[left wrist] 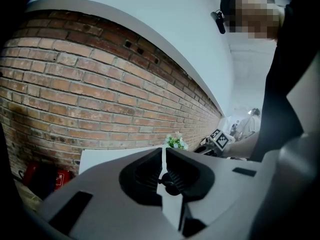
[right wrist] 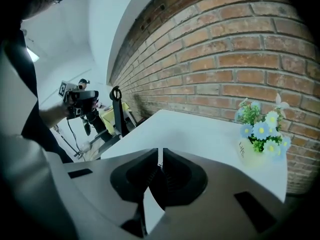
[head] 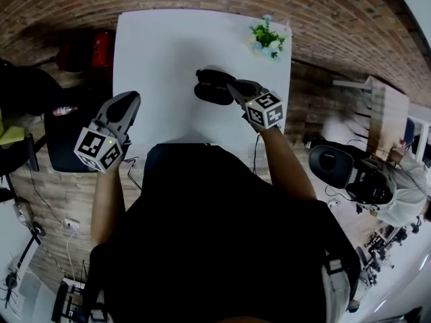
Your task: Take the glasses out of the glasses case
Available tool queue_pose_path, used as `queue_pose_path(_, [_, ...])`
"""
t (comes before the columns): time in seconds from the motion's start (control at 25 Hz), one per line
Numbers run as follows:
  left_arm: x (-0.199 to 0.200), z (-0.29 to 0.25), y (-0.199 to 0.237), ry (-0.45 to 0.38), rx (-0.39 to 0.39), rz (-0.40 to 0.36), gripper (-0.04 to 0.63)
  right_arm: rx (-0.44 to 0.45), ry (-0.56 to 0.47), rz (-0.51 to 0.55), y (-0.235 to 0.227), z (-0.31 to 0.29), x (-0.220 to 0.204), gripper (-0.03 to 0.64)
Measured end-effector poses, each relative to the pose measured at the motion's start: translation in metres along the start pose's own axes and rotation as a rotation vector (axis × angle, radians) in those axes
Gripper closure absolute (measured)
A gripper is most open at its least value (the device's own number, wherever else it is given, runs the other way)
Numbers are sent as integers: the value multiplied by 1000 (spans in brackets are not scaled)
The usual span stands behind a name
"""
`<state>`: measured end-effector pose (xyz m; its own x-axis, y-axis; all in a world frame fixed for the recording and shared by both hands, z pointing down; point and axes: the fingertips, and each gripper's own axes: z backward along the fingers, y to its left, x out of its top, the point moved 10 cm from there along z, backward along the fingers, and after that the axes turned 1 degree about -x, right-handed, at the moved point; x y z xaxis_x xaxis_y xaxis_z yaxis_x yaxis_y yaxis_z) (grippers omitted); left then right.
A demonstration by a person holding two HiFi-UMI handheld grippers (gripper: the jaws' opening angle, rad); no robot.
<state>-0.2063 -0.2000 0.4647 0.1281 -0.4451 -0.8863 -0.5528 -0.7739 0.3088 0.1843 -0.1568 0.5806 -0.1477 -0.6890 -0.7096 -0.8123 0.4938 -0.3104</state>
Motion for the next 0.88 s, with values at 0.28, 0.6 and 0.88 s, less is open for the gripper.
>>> queue_pose_path(0.28, [-8, 10, 12, 6, 28, 22, 563, 6, 67, 48, -2, -22, -8, 549])
queue_pose_path(0.6, [-19, 13, 20, 20, 45, 46, 563, 8, 109, 76, -7, -44, -14, 523])
queue_pose_path(0.88, [-27, 11, 26, 40, 56, 51, 561, 0, 213, 160, -13, -64, -32, 514])
